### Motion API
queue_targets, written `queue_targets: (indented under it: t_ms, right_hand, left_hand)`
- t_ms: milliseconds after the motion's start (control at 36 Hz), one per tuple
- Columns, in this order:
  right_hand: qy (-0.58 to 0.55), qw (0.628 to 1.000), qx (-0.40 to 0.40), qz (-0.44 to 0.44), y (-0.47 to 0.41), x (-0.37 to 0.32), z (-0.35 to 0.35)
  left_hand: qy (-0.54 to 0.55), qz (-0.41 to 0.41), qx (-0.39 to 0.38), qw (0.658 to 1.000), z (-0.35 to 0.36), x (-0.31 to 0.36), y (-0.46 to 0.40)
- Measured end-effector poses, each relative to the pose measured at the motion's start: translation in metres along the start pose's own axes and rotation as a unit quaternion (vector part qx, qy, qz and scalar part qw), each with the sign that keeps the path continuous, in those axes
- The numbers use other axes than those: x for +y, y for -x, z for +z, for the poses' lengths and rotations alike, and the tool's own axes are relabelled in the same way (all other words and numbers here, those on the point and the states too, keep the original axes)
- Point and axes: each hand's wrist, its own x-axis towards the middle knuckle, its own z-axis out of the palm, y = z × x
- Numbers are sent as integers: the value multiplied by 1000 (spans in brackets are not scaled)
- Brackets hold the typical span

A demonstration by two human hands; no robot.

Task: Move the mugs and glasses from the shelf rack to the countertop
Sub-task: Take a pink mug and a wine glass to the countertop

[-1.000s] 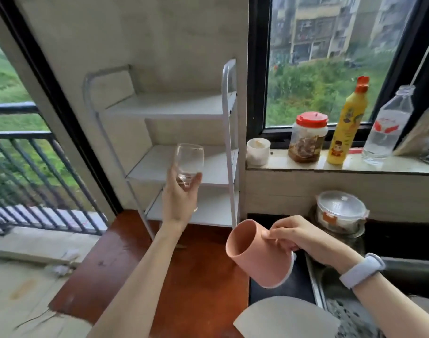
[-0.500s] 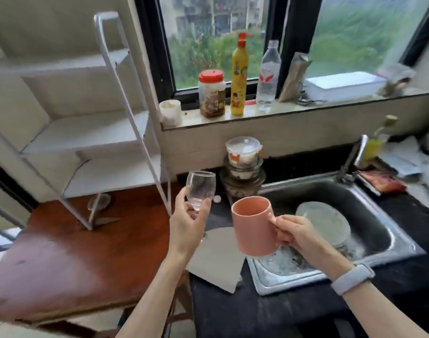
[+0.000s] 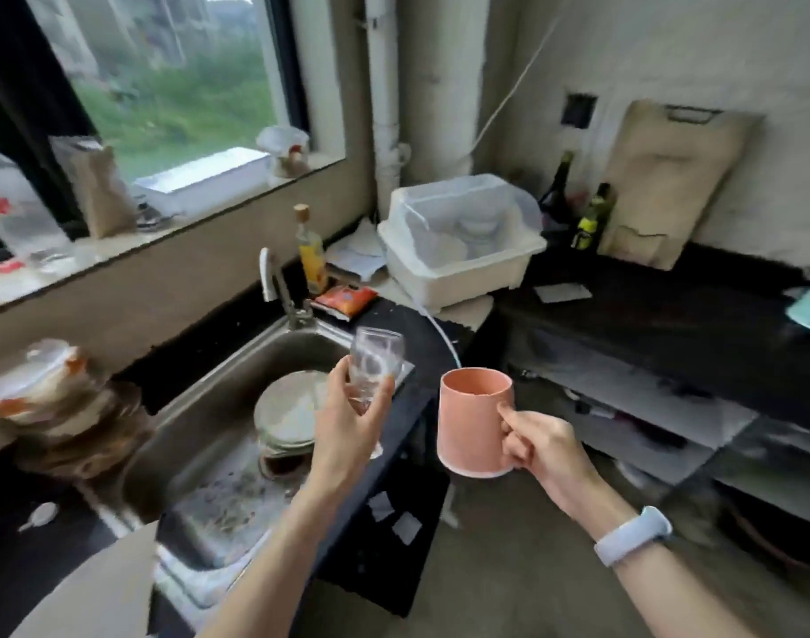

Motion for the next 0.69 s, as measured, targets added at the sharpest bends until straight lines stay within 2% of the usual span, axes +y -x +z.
queue_targets:
  t_ms: [139,333,694]
  right_hand:
    - [1,994,109,-16,-15,-15,-126]
    - [-41,970,232,-53,-24,-42,-285]
    - [-130,896,419,-68,-53,-65,-481]
  left_hand:
    - [27,41,-113,992,143,45,-30]
    - [58,76,-217,972,337,124,-44]
    - [93,105,-384,913,588,207,-48]
